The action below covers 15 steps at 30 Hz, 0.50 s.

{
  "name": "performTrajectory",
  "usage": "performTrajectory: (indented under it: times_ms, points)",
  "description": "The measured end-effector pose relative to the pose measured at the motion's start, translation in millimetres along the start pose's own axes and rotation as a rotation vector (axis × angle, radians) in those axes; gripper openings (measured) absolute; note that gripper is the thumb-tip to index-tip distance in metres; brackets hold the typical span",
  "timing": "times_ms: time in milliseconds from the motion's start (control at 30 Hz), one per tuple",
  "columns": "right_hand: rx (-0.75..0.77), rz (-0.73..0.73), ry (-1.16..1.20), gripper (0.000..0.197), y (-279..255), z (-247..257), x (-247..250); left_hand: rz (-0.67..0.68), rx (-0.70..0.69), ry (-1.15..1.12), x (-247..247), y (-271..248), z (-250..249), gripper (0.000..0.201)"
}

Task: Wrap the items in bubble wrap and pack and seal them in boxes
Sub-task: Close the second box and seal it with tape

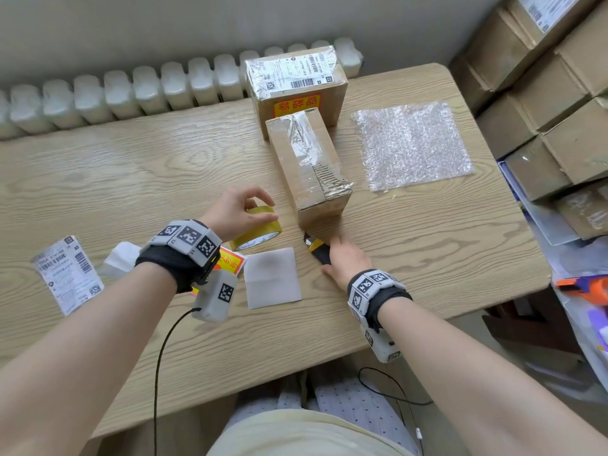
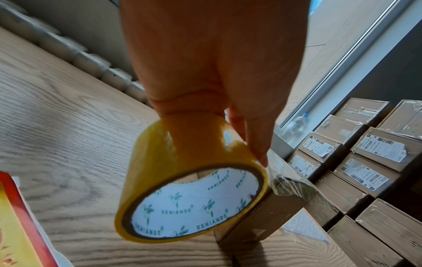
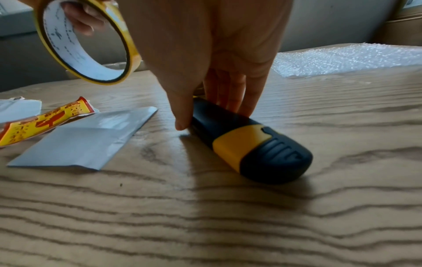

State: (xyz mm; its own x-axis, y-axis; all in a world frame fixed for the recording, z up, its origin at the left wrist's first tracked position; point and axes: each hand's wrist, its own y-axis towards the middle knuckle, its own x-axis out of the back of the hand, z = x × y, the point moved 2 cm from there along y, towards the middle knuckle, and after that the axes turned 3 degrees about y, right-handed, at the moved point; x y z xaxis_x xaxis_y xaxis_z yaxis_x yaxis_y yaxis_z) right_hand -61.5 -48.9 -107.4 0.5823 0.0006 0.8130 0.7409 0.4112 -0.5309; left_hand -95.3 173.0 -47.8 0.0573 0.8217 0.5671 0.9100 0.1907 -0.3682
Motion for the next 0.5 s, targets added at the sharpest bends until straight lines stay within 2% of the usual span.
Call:
performTrajectory:
  times_ms: [200,367,500]
  points:
    - [0.118,0.021,0.195,0.042,-17,-5,5,-0.015,-0.011,0.036,0,0,-2,0.016]
    - [0.197,0.003,0.505,0.038,-36,3,25,-0.036,0.004,0.054,0,-2,1,0.006]
    - [0.189,0.101,0.829,0.027,-38,23,45,-0.062,0.031,0.099,-2,-3,-2,0.006]
